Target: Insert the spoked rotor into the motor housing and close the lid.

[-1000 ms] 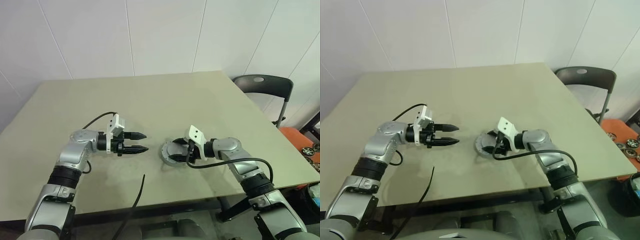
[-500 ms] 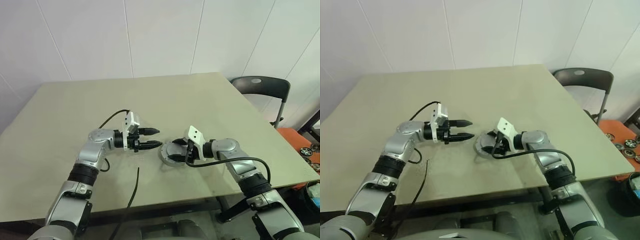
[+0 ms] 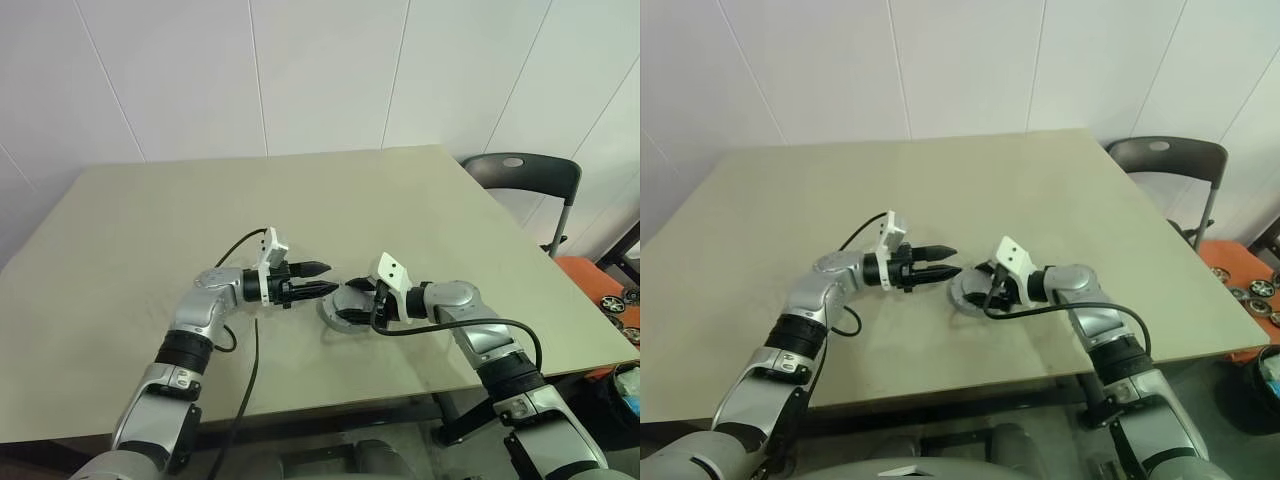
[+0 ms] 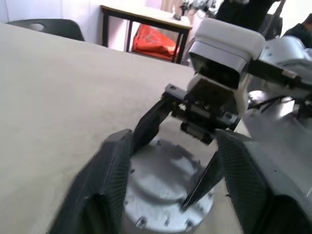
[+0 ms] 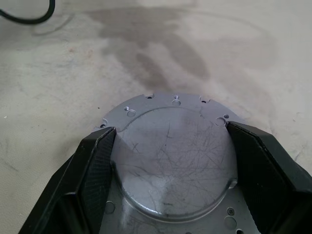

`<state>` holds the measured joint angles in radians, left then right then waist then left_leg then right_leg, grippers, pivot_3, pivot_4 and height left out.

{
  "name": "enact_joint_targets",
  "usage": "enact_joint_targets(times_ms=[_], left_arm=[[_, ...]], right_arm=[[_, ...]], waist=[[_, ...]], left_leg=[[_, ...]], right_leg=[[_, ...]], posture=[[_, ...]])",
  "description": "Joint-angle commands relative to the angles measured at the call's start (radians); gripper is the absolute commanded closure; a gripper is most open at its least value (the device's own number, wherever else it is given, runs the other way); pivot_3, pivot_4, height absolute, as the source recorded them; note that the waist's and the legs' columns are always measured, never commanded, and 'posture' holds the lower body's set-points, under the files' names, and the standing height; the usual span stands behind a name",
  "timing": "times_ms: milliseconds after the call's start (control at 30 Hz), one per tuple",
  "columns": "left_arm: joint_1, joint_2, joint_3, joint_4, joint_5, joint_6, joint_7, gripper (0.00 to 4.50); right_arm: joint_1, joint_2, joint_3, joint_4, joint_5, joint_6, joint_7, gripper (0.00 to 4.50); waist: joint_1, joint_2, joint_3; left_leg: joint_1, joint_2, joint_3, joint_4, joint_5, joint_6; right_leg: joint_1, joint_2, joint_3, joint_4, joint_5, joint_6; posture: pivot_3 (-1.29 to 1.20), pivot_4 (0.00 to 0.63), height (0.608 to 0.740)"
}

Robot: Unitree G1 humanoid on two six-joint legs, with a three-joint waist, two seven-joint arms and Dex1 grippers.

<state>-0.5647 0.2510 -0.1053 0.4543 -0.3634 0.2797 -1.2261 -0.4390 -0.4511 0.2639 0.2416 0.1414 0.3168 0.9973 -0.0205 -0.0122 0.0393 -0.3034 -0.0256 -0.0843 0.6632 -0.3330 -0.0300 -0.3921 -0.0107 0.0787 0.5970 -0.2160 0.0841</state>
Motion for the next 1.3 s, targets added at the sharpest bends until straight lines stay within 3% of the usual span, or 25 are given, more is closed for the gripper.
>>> enact_joint_targets(times_ms=[33, 167, 300, 567, 733, 1300], left_arm=[[-0.020, -0.020, -0.014, -0.002, 0.017, 0.004, 0.030, 2.95], [-0.028, -0.044, -0.021, 0.028, 0.032, 0.001, 0.055, 2.95], [-0.024, -0.021, -0.048, -0.001, 0.001, 0.077, -0.050, 2.95], [-0.057, -0.060, -0.014, 0.110, 0.069, -0.057, 0.089, 2.95], [-0.068, -0.090, -0.019, 0.152, 0.084, -0.065, 0.128, 4.47], [-0.007, -0.097, -0.107, 0.101, 0.151, -0.079, 0.102, 4.47]], right_arm=[[0.037, -0.011, 0.031, 0.082, -0.050, 0.017, -0.013, 1.27], [0.032, -0.016, 0.022, 0.089, -0.047, 0.015, -0.012, 1.27], [0.040, -0.021, 0.014, 0.084, -0.044, 0.017, -0.016, 1.27], [0.036, -0.001, 0.017, 0.076, -0.050, 0.034, -0.040, 1.27], [0.033, 0.003, 0.017, 0.077, -0.051, 0.035, -0.044, 1.27], [0.039, -0.003, 0.007, 0.082, -0.060, 0.021, -0.066, 1.27]], waist=[[0.000, 0.000, 0.000], [0.000, 0.000, 0.000], [0.000, 0.000, 0.000], [0.001, 0.000, 0.000], [0.000, 0.000, 0.000], [-0.001, 0.000, 0.000]], left_leg=[[0.000, 0.000, 0.000, 0.000, 0.000, 0.000], [0.000, 0.000, 0.000, 0.000, 0.000, 0.000], [0.000, 0.000, 0.000, 0.000, 0.000, 0.000], [0.000, 0.000, 0.000, 0.000, 0.000, 0.000], [0.000, 0.000, 0.000, 0.000, 0.000, 0.000], [0.000, 0.000, 0.000, 0.000, 0.000, 0.000]], right_leg=[[0.000, 0.000, 0.000, 0.000, 0.000, 0.000], [0.001, 0.000, 0.000, 0.000, 0.000, 0.000], [0.001, 0.000, 0.000, 0.000, 0.000, 0.000], [0.001, 0.000, 0.000, -0.001, 0.000, 0.000], [0.001, 0.000, 0.000, 0.000, 0.000, 0.000], [0.001, 0.000, 0.000, -0.001, 0.000, 0.000]], posture=[[0.00, 0.000, 0.740], [0.00, 0.000, 0.740], [0.00, 0.000, 0.740], [0.00, 0.000, 0.740], [0.00, 0.000, 0.740], [0.00, 0.000, 0.740]])
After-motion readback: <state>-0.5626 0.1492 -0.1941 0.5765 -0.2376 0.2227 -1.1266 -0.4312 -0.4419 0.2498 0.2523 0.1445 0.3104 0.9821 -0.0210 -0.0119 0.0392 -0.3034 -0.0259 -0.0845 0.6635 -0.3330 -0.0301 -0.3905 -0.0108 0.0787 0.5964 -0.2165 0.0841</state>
